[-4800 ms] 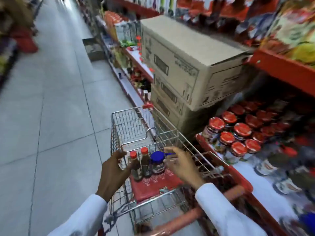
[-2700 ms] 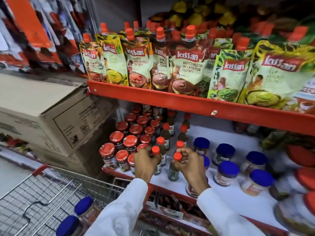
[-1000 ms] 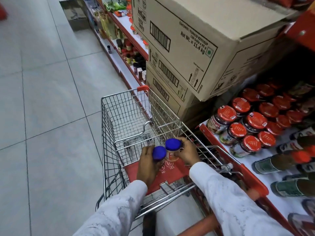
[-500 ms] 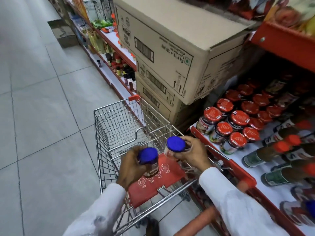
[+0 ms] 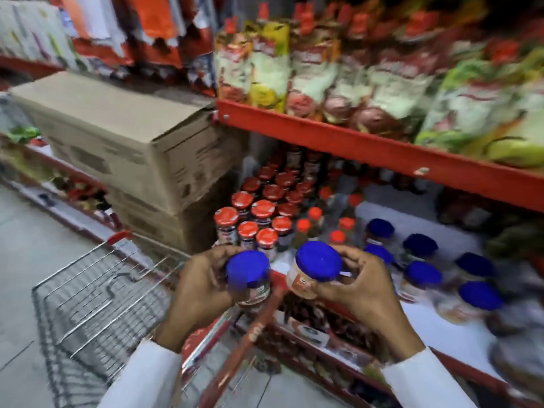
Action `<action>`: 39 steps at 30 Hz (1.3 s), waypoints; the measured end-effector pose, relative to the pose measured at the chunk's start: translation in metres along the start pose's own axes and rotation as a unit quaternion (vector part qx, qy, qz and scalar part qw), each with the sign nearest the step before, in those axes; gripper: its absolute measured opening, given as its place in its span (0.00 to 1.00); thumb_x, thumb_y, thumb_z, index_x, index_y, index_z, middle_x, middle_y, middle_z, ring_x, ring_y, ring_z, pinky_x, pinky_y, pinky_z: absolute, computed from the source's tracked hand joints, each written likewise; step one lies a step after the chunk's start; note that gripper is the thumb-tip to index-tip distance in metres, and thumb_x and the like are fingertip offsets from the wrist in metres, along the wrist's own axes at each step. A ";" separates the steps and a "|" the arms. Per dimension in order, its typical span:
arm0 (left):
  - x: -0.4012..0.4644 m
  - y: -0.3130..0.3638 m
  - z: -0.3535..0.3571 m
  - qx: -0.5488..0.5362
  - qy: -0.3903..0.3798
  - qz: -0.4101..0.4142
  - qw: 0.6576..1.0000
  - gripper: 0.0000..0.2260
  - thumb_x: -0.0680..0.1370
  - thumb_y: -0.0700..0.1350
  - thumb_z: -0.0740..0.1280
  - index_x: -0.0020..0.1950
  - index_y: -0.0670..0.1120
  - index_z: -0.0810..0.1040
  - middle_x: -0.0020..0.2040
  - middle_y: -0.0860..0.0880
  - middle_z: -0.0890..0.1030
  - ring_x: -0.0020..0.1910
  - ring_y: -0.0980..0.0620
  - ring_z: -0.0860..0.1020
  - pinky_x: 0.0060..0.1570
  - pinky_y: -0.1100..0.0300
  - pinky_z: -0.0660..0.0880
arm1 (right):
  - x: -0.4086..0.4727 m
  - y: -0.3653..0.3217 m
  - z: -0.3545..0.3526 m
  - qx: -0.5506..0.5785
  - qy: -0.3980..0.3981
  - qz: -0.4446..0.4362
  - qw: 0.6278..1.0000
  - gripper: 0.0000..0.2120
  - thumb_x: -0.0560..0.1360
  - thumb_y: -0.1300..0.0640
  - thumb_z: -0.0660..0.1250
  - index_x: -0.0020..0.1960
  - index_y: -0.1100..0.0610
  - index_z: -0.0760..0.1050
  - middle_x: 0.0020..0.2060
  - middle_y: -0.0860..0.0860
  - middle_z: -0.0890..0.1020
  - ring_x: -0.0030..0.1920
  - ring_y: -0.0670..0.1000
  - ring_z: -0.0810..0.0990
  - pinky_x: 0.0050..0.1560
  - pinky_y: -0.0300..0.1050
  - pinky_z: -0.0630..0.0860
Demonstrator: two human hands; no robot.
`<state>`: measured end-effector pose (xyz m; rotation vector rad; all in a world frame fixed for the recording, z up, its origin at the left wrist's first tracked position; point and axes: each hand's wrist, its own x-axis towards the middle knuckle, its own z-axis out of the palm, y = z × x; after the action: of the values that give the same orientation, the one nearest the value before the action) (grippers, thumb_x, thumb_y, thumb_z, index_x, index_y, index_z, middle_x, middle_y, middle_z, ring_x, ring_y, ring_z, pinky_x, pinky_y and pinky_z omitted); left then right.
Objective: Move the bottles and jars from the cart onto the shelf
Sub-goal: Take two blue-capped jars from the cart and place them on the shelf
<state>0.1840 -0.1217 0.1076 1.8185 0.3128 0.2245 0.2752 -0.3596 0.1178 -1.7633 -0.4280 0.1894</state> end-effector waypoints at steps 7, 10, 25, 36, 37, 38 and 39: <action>0.014 0.030 0.136 0.014 -0.119 0.003 0.993 0.28 0.58 0.24 0.76 0.56 0.38 0.79 0.49 0.46 0.86 0.54 0.44 0.83 0.40 0.52 0.84 | -0.066 0.041 -0.136 -0.022 0.138 0.038 0.989 0.23 0.53 0.59 0.84 0.45 0.43 0.82 0.43 0.41 0.88 0.48 0.47 0.86 0.43 0.38 0.81; 0.013 0.045 0.198 0.026 -0.147 0.013 0.989 0.30 0.55 0.31 0.80 0.55 0.40 0.79 0.47 0.50 0.85 0.48 0.51 0.83 0.41 0.64 0.82 | -0.086 0.063 -0.177 -0.040 0.201 0.058 0.977 0.24 0.49 0.49 0.81 0.45 0.41 0.82 0.43 0.43 0.88 0.47 0.48 0.86 0.44 0.43 0.83; 0.015 0.015 0.387 0.139 -0.059 0.018 0.988 0.24 0.65 0.34 0.76 0.60 0.44 0.77 0.47 0.49 0.81 0.46 0.49 0.79 0.48 0.63 0.72 | -0.085 0.165 -0.232 -0.144 0.274 0.140 0.941 0.22 0.61 0.61 0.80 0.47 0.45 0.76 0.39 0.48 0.83 0.40 0.51 0.81 0.36 0.28 0.71; 0.023 0.012 0.356 0.151 -0.081 0.044 0.984 0.29 0.66 0.41 0.80 0.64 0.52 0.75 0.59 0.54 0.79 0.55 0.52 0.79 0.55 0.55 0.79 | -0.090 0.148 -0.221 -0.213 0.283 0.108 0.929 0.34 0.68 0.61 0.78 0.71 0.57 0.70 0.66 0.53 0.77 0.65 0.55 0.76 0.63 0.42 0.72; 0.024 0.016 0.346 0.158 -0.069 0.066 0.983 0.26 0.67 0.43 0.79 0.62 0.53 0.76 0.57 0.55 0.80 0.54 0.54 0.79 0.54 0.57 0.78 | -0.089 0.140 -0.215 -0.229 0.275 0.086 0.930 0.33 0.69 0.60 0.77 0.72 0.55 0.69 0.68 0.53 0.75 0.67 0.54 0.75 0.66 0.44 0.71; 0.024 0.020 0.335 0.164 -0.053 0.091 0.981 0.22 0.68 0.44 0.78 0.60 0.54 0.77 0.55 0.55 0.80 0.52 0.55 0.80 0.53 0.59 0.78 | -0.087 0.133 -0.209 -0.241 0.263 0.067 0.932 0.33 0.71 0.59 0.76 0.72 0.54 0.68 0.69 0.52 0.75 0.68 0.53 0.73 0.68 0.45 0.70; 0.025 0.023 0.321 0.166 -0.033 0.111 0.979 0.19 0.69 0.44 0.77 0.58 0.55 0.78 0.53 0.54 0.81 0.50 0.56 0.80 0.52 0.61 0.78 | -0.082 0.127 -0.201 -0.250 0.250 0.049 0.934 0.32 0.72 0.59 0.75 0.72 0.54 0.68 0.70 0.52 0.74 0.69 0.52 0.72 0.69 0.44 0.68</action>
<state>0.3103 -0.4123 0.0442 2.1894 0.1016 0.2789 0.2938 -0.5961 0.0344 -2.2435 -0.0081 -0.3284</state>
